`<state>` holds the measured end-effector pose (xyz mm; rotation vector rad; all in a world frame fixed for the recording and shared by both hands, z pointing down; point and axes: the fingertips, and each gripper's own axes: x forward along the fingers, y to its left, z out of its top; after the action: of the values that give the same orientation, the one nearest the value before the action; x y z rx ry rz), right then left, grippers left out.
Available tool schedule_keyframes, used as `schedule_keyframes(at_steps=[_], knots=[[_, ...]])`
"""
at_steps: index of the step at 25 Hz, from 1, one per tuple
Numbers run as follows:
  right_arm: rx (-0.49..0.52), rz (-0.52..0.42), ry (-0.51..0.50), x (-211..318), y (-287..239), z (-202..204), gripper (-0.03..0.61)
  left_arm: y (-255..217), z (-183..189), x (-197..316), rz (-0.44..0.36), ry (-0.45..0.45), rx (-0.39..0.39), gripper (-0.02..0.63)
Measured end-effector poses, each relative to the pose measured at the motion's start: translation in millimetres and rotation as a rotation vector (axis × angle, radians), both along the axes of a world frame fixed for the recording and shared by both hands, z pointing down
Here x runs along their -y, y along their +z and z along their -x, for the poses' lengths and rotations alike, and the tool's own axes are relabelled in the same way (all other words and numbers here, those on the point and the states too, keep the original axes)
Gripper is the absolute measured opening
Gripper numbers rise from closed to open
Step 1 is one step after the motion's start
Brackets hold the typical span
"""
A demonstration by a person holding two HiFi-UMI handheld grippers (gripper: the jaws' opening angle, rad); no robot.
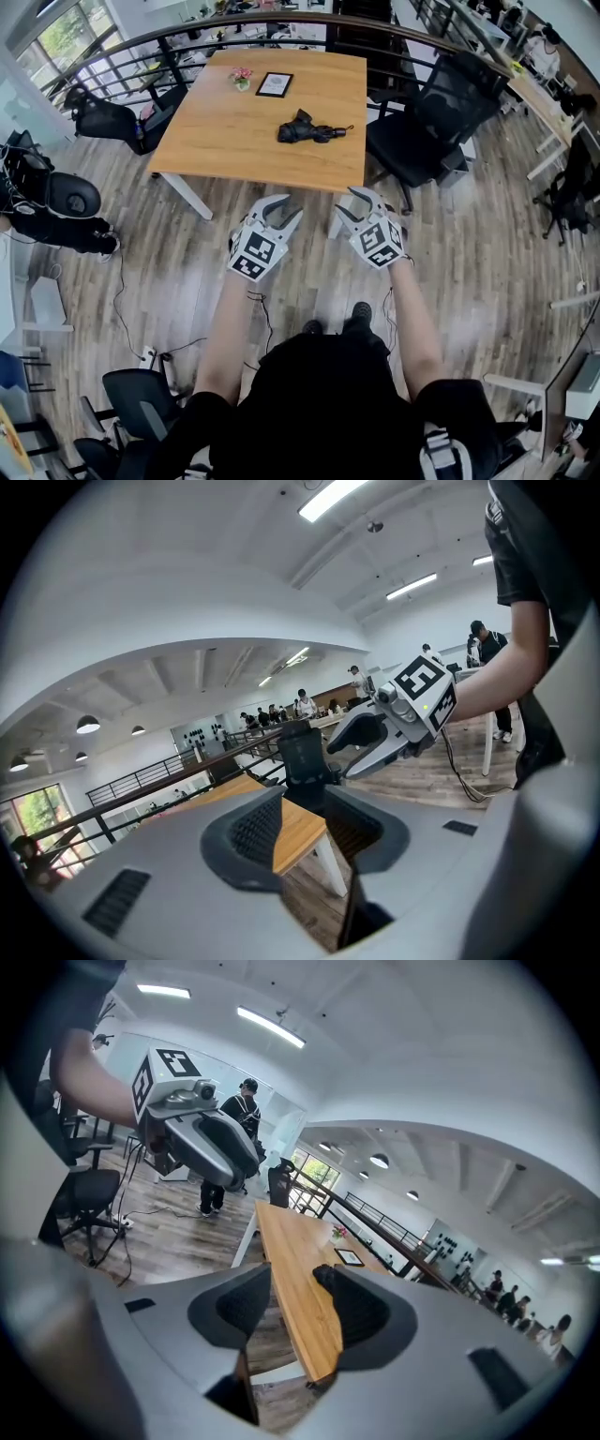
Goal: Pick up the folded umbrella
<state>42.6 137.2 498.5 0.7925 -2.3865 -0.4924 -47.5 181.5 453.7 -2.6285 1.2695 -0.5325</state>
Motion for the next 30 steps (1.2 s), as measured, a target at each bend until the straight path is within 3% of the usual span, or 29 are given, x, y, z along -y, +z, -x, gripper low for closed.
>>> schedule_keyframes(at_steps=[5, 20, 30], knots=[[0.042, -0.027, 0.029, 2.2, -8.8, -0.6, 0.35, 1.8, 1.1, 1.7, -0.016, -0.003, 0.024, 0.258], [0.044, 0.002, 0.03, 16.0, 3.4, -10.5, 0.362, 14.4, -1.7, 20.1, 0.004, -0.022, 0.036, 0.278], [0.061, 0.029, 0.009, 61.8, 10.3, -8.0, 0.362, 22.4, -4.0, 63.4, 0.024, -0.028, 0.052, 0.278]])
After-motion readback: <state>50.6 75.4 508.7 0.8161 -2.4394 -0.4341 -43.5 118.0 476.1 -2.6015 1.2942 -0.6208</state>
